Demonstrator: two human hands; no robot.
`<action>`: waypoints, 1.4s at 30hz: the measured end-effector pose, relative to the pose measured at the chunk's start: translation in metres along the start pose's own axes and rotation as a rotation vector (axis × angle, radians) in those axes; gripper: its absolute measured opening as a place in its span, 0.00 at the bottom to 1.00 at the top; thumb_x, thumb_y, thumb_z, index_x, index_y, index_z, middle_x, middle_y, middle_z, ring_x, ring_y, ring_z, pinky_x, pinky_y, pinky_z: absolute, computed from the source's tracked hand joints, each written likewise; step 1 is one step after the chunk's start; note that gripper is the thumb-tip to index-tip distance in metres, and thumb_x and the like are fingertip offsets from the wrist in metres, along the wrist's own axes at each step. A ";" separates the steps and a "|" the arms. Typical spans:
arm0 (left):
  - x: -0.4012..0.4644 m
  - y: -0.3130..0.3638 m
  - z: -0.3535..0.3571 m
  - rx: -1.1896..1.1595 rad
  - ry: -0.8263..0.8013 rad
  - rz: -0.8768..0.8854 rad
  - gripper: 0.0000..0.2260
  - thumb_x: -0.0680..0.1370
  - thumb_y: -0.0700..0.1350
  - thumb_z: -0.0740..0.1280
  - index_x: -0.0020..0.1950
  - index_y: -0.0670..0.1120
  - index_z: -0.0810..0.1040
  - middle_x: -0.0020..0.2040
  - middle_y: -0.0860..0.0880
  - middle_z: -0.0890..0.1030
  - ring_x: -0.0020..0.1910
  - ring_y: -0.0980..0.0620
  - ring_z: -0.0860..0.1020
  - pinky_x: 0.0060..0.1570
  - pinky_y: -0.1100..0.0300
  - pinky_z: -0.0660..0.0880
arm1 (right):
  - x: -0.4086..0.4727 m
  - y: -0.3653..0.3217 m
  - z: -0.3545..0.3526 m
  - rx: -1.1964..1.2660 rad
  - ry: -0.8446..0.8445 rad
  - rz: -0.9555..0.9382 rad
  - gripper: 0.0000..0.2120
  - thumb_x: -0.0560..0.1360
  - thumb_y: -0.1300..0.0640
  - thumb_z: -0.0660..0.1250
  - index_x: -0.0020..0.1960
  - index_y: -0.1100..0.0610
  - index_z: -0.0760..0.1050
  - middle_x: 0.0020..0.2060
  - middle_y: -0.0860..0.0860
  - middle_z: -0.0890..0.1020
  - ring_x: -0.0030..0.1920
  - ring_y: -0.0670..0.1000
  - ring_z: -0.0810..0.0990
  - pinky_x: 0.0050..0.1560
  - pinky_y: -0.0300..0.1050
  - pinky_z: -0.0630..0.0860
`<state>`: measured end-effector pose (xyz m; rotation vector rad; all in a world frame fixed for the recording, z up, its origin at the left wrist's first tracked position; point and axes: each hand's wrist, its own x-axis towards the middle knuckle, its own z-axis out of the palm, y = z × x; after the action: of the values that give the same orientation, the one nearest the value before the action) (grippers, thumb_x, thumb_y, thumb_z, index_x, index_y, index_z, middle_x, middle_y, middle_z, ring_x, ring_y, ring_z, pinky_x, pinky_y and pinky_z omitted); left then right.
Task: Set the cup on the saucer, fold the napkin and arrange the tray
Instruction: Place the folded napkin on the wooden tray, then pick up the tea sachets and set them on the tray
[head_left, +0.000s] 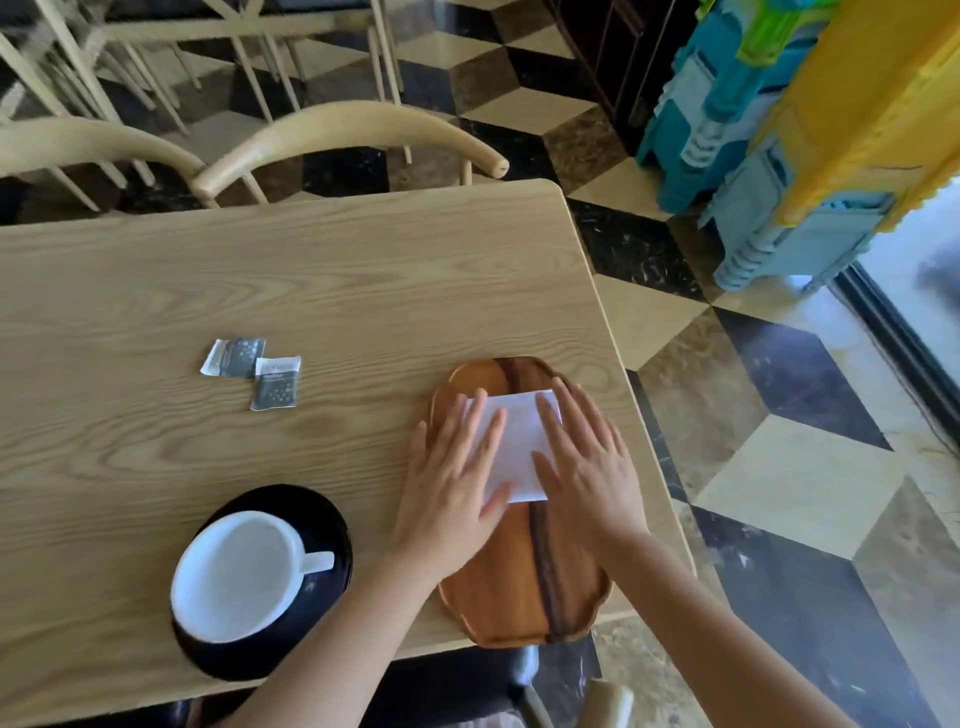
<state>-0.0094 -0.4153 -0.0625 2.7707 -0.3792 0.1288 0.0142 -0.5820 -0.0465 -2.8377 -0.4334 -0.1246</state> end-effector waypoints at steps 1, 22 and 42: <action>-0.002 0.000 0.003 0.065 -0.085 0.015 0.31 0.76 0.56 0.55 0.76 0.48 0.49 0.77 0.45 0.50 0.75 0.45 0.47 0.69 0.40 0.50 | -0.003 0.000 0.003 -0.032 -0.054 -0.042 0.28 0.77 0.54 0.61 0.74 0.58 0.57 0.74 0.55 0.59 0.74 0.58 0.55 0.71 0.56 0.56; -0.006 -0.019 -0.058 -0.157 0.212 0.039 0.12 0.73 0.39 0.65 0.56 0.41 0.79 0.50 0.46 0.83 0.45 0.46 0.82 0.43 0.55 0.79 | 0.028 -0.050 -0.025 -0.042 -0.061 -0.126 0.22 0.77 0.51 0.61 0.69 0.55 0.66 0.61 0.55 0.77 0.62 0.57 0.74 0.68 0.60 0.60; 0.015 -0.286 -0.111 0.150 -0.007 -0.508 0.21 0.79 0.45 0.58 0.71 0.45 0.64 0.68 0.42 0.71 0.66 0.43 0.69 0.60 0.47 0.70 | 0.167 -0.220 0.074 0.170 -0.327 0.113 0.21 0.69 0.41 0.66 0.55 0.55 0.75 0.53 0.53 0.77 0.54 0.56 0.75 0.43 0.46 0.69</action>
<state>0.0792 -0.1214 -0.0476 2.9146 0.3513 0.0225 0.1092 -0.3125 -0.0417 -2.7087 -0.3289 0.3853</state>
